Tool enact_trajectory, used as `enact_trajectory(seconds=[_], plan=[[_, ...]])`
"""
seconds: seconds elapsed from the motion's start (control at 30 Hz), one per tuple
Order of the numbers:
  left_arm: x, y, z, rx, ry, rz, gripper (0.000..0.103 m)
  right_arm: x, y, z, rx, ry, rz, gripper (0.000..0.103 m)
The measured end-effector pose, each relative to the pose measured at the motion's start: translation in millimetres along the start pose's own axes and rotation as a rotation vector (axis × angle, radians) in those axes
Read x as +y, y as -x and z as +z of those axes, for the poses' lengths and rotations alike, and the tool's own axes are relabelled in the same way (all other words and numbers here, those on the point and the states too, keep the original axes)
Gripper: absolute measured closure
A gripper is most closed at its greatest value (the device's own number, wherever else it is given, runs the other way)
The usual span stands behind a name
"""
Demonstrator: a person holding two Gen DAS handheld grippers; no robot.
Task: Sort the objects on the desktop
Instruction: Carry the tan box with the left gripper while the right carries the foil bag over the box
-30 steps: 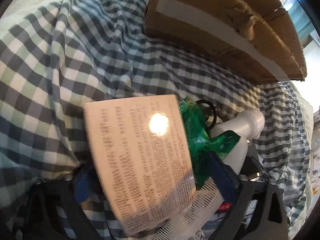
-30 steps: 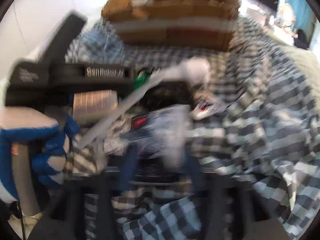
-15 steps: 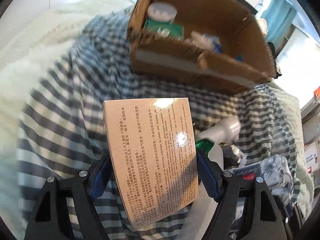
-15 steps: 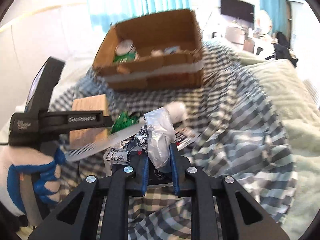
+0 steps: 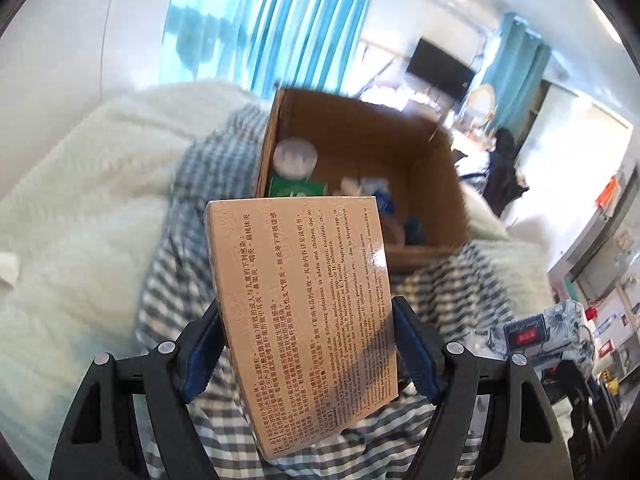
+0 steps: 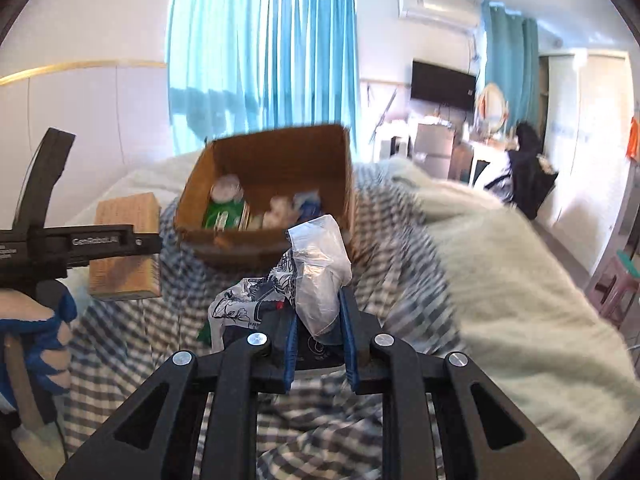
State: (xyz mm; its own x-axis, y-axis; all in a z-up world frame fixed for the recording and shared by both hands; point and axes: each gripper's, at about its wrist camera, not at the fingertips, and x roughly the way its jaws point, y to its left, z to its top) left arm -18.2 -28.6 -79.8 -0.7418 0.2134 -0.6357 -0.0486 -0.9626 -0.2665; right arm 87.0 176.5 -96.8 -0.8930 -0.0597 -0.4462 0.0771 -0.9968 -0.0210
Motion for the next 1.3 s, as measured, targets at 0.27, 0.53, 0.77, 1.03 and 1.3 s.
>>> enact_trajectory(seconds=[0.27,0.53,0.77,1.03,1.3], plan=[[-28,65,28,-0.194,-0.142,-0.037,0.024,-5,32,43,-0.128,-0.010,-0.061,0.085],[-56,114,54,-0.350,-0.263,-0.050,0.023,3,62,88,-0.269,-0.009,-0.073,0.085],[-64,130,82,-0.425,-0.279,-0.032,0.023,18,74,121,-0.373,0.024,-0.045,0.085],[-67,129,99,-0.482,-0.315,-0.011,0.023,32,65,152,-0.428,0.024,-0.020,0.085],[-68,101,112,-0.487,-0.329,0.001,0.023,38,34,165,-0.426,0.030,-0.018,0.085]])
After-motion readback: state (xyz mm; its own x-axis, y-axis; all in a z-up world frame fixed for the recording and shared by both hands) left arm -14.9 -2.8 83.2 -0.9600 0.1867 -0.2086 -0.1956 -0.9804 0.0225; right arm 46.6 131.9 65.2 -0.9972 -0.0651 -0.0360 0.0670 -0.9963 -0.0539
